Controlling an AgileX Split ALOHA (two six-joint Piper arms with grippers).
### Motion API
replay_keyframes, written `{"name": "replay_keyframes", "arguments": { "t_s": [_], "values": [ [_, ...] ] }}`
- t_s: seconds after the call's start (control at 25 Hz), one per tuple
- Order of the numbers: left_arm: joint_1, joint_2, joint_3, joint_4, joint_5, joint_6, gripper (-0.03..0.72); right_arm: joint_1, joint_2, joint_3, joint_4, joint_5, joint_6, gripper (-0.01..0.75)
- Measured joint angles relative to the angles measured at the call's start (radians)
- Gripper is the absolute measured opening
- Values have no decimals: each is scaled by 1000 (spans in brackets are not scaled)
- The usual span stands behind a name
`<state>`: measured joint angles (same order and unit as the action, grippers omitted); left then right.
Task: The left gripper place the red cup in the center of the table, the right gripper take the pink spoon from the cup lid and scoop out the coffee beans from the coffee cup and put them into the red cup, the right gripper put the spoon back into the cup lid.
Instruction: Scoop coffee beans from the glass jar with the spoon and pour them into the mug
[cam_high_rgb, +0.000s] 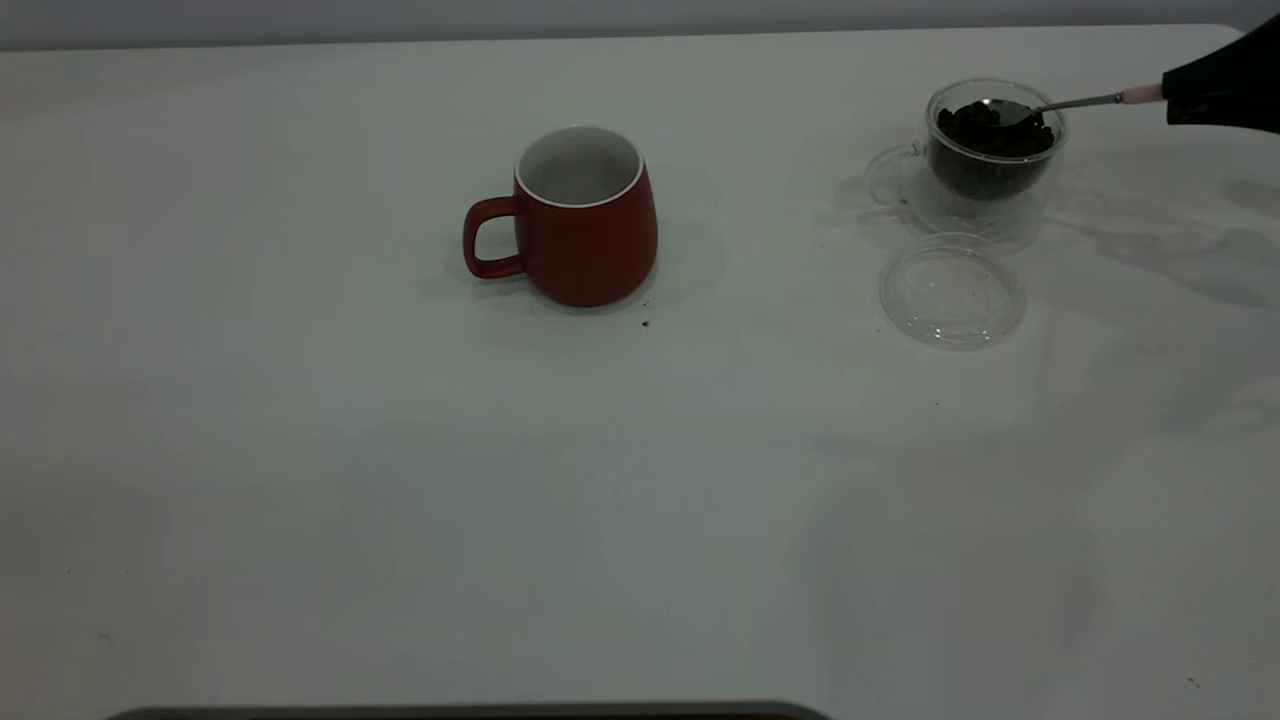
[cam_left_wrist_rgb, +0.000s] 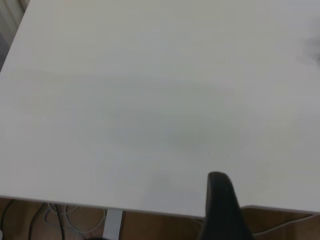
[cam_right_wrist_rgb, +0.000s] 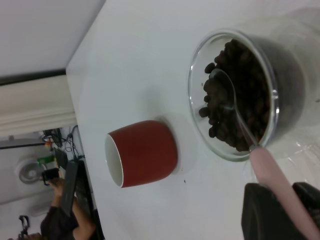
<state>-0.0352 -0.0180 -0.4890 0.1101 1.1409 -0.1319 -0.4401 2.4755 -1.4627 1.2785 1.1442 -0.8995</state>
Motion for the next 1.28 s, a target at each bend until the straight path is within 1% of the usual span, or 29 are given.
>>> {"name": "replay_keyframes", "arguments": {
  "t_s": [0.28,0.44,0.88,1.08,1.24,1.28],
  "values": [
    [0,0,0,0,0,-1,538,-31,48,-1,108,10,-9,101],
    [0,0,0,0,0,-1,538,-32,55,-1,86,8,3,101],
    [0,0,0,0,0,-1,538,-27,26,-5,104,8,8,101],
    [0,0,0,0,0,-1,538,3,-45,-5,109,9,18,101],
    [0,0,0,0,0,-1,538,55,-96,-5,117,9,25,101],
    [0,0,0,0,0,-1,538,77,-108,-5,121,10,26,101]
  ]
}}
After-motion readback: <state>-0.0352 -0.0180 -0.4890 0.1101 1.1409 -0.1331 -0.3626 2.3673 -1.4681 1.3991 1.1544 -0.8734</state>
